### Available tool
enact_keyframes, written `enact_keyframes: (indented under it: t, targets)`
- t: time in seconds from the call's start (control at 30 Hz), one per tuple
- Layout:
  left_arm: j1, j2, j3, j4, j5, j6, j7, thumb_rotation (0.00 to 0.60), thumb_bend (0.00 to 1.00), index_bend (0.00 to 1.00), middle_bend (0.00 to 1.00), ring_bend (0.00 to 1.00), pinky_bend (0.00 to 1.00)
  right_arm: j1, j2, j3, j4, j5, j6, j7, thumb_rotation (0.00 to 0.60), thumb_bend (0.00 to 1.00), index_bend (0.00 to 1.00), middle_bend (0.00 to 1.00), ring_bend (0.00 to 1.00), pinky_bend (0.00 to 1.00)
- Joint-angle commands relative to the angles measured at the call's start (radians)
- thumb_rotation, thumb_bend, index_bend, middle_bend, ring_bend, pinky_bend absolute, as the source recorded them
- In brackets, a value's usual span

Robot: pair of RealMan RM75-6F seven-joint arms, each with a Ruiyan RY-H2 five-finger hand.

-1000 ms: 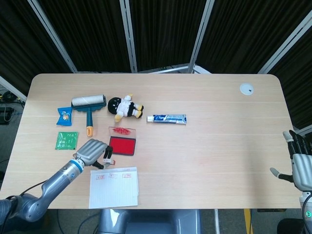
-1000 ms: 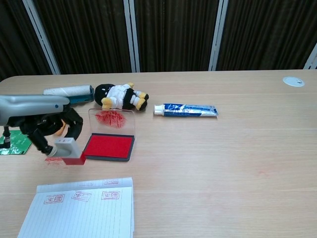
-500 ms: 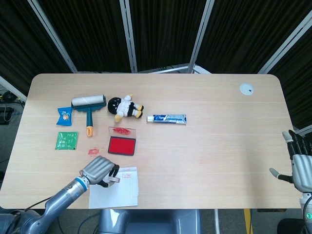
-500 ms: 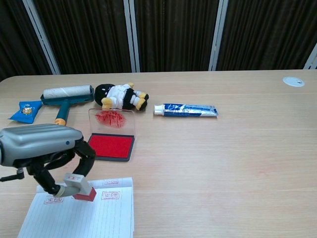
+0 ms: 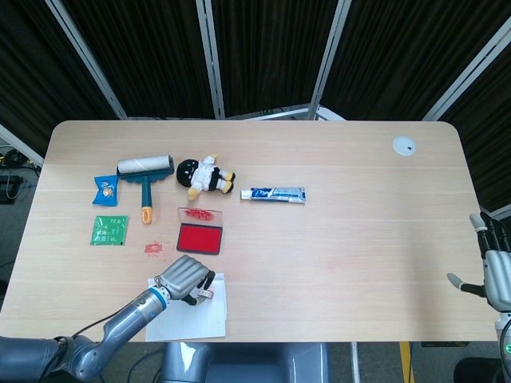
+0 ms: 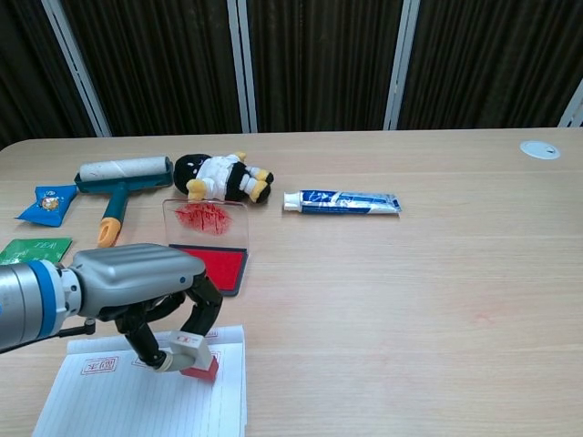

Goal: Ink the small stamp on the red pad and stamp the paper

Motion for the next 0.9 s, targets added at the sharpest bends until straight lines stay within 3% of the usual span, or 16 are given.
enact_keyframes:
  t: [0.03,0.9]
  targets:
    - [-0.01,-0.018,-0.002,0.011,-0.016,-0.009,0.012,0.6,0.59,0.6,0.57,0.77,0.84,0.0,0.0,0.001,0.002,0.003,-0.001,0.002,0.6,0.0,0.0,0.0,0.0,0.0]
    - [-0.015,-0.063,0.02,0.043,-0.056,0.012,0.052,0.6,0.59,0.6,0.57,0.77,0.84,0.002,0.004,0.003,0.005,0.006,-0.008,0.012,0.6,0.0,0.0,0.0,0.0,0.0]
